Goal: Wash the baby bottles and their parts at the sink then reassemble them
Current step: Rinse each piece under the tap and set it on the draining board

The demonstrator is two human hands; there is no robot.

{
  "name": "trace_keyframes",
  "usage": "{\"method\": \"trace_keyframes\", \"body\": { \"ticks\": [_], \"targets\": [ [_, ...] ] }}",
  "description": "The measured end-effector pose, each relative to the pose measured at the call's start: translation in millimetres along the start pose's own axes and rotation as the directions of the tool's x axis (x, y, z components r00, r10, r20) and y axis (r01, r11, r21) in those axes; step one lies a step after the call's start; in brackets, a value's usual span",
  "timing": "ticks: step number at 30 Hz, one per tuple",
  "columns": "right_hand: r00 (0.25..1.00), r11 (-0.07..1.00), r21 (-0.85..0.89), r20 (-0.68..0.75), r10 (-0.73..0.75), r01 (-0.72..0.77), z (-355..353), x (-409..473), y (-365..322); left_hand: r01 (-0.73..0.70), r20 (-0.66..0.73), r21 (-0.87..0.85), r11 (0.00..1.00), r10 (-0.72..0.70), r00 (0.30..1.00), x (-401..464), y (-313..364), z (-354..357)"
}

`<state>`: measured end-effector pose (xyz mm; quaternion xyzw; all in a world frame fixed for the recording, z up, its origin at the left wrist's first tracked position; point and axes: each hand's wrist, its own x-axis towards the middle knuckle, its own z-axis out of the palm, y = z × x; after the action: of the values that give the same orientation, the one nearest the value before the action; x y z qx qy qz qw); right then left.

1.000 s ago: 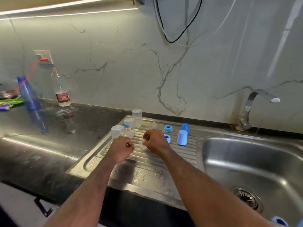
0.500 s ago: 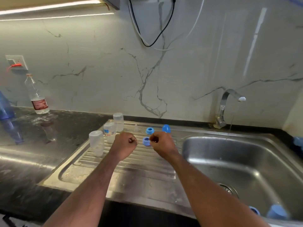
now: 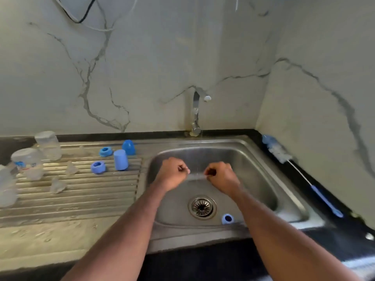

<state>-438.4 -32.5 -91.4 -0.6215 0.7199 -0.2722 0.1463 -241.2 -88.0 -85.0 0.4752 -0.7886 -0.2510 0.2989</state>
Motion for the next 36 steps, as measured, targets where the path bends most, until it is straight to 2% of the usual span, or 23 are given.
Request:
{"method": "trace_keyframes", "body": {
  "ticks": [2, 4, 7, 10, 13, 19, 29, 31, 32, 34, 36],
  "targets": [
    [0.999, 0.999, -0.028, 0.019, 0.041, -0.041, -3, -6, 25, 0.001, 0.046, -0.010, 1.000, 0.000, 0.999, 6, 6, 27],
    [0.992, 0.996, -0.077, 0.115, 0.043, -0.035, -3, -8, 43, 0.006, 0.104, -0.025, 1.000, -0.004, 0.995, 11, 9, 47],
    [0.935, 0.977, -0.211, 0.337, 0.112, -0.041, 1, -4, 55, 0.017, 0.165, -0.011, 1.000, -0.015, 0.986, 16, 12, 63],
    [0.879, 0.942, -0.326, 0.422, 0.224, -0.083, 10, 2, 63, 0.029, 0.216, 0.016, 0.999, -0.031, 0.976, 26, 5, 72],
    [0.840, 0.900, -0.424, 0.447, 0.309, -0.106, 15, 5, 67, 0.046, 0.218, 0.017, 0.999, -0.049, 0.975, 35, -2, 79],
    [0.779, 0.825, -0.565, 0.517, 0.355, -0.001, 17, 5, 68, 0.131, 0.185, -0.036, 0.991, -0.122, 0.975, 42, -22, 84],
    [0.705, 0.797, -0.602, 0.587, 0.399, 0.050, 31, 16, 77, 0.271, 0.074, -0.135, 0.953, -0.263, 0.962, 52, -45, 78],
    [0.731, 0.826, -0.564, 0.572, 0.373, 0.019, 36, 22, 78, 0.275, 0.085, -0.138, 0.951, -0.265, 0.960, 54, -41, 79],
    [0.782, 0.860, -0.511, 0.530, 0.329, -0.015, 39, 26, 77, 0.286, 0.107, -0.138, 0.948, -0.273, 0.956, 56, -41, 80],
    [0.897, 0.946, -0.311, 0.388, 0.213, -0.090, 44, 39, 72, 0.323, 0.137, -0.139, 0.936, -0.305, 0.943, 57, -41, 81],
    [0.951, 0.985, -0.057, 0.258, 0.170, -0.160, 51, 53, 63, 0.356, 0.153, -0.173, 0.918, -0.332, 0.931, 59, -41, 83]
  ]
}}
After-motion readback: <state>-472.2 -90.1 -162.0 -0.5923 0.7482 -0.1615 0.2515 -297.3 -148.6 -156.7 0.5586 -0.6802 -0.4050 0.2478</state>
